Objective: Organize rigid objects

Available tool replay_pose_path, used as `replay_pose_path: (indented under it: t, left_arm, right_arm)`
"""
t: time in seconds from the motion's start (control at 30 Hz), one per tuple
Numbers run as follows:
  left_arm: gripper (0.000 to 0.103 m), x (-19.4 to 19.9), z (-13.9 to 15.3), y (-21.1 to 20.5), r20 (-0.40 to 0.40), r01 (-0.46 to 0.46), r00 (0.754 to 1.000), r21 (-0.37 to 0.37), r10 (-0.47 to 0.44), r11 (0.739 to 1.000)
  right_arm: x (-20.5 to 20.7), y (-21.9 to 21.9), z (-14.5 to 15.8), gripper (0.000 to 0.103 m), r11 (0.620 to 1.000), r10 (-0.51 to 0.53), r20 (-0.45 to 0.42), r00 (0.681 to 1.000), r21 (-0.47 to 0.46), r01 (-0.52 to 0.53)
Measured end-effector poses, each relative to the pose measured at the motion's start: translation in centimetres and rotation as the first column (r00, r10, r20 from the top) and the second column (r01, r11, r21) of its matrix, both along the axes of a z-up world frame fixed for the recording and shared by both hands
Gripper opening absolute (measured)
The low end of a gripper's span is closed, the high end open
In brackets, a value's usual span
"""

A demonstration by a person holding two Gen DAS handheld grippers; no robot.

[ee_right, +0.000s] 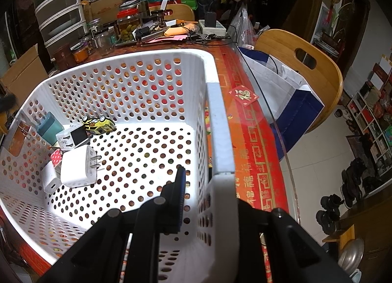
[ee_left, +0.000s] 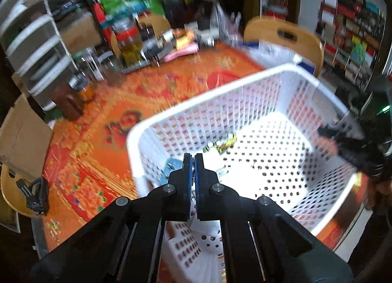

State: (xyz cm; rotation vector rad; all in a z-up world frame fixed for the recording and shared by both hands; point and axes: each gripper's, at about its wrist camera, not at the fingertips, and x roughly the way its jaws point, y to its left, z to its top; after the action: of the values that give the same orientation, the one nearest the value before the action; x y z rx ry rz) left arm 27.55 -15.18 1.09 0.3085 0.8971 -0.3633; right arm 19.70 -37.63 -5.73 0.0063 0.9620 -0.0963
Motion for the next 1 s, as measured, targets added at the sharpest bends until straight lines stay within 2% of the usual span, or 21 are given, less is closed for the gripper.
replay_pose_path:
  t: [0.07, 0.17, 0.4, 0.5, 0.57, 0.6, 0.63, 0.7, 0.9, 1.0]
  left_arm:
    - [0.002, 0.8, -1.9, -1.0, -0.051, 0.008, 0.999, 0.026, -0.006, 1.0]
    - [0.002, 1.2, -4.0, -1.4, -0.081, 0.003, 0.997, 0.062, 0.002, 0.998]
    - [0.003, 1.7, -6.3, -2.1, -0.16, 0.022, 0.987, 0.118, -0.003, 0.993]
    - [0.02, 1.6, -6.4, -2.1, -0.159, 0.039, 0.987, 0.105, -0.022, 0.994]
    - [0.048, 1.2, -5.8, -2.0, -0.143, 0.04, 0.989, 0.092, -0.027, 0.995]
    - [0.079, 0.9, -5.5, -1.9, -0.124, 0.033, 0.992, 0.095, -0.021, 0.995]
    - [0.086, 0.4, -4.8, -1.9, -0.105, 0.051, 0.994, 0.064, -0.044, 0.997]
    - [0.102, -0.3, -4.1, -1.9, -0.08, 0.053, 0.996, 0.068, -0.048, 0.996]
    - [0.103, -1.1, -3.8, -2.1, -0.058, 0.069, 0.996, 0.074, -0.065, 0.995]
    - [0.103, -1.4, -3.6, -1.8, -0.059, 0.074, 0.996, 0.038, -0.072, 0.997]
  right_arm:
    - [0.0, 0.1, -0.1, 0.016, 1.0, 0.002, 0.002, 1.0, 0.001, -0.002]
    - [0.0, 0.2, -0.1, 0.017, 1.0, 0.006, 0.003, 1.0, 0.003, -0.006]
    - [-0.1, 0.1, -0.2, 0.017, 1.0, 0.009, 0.004, 1.0, 0.006, -0.009]
    - [-0.2, 0.2, -0.2, 0.018, 1.0, 0.01, 0.006, 1.0, 0.008, -0.01]
    - [-0.1, 0.2, -0.1, 0.018, 1.0, 0.011, 0.005, 1.0, 0.007, -0.011]
    - [-0.1, 0.2, -0.2, 0.018, 1.0, 0.011, 0.005, 1.0, 0.008, -0.011]
    - [-0.1, 0.2, -0.2, 0.018, 1.0, 0.011, 0.006, 1.0, 0.008, -0.011]
    - [-0.1, 0.2, -0.1, 0.018, 1.0, 0.01, 0.005, 1.0, 0.008, -0.01]
    - [-0.1, 0.2, -0.2, 0.018, 1.0, 0.01, 0.002, 1.0, 0.009, -0.01]
    - [-0.1, 0.2, -0.2, 0.019, 1.0, 0.01, -0.002, 1.0, 0.011, -0.01]
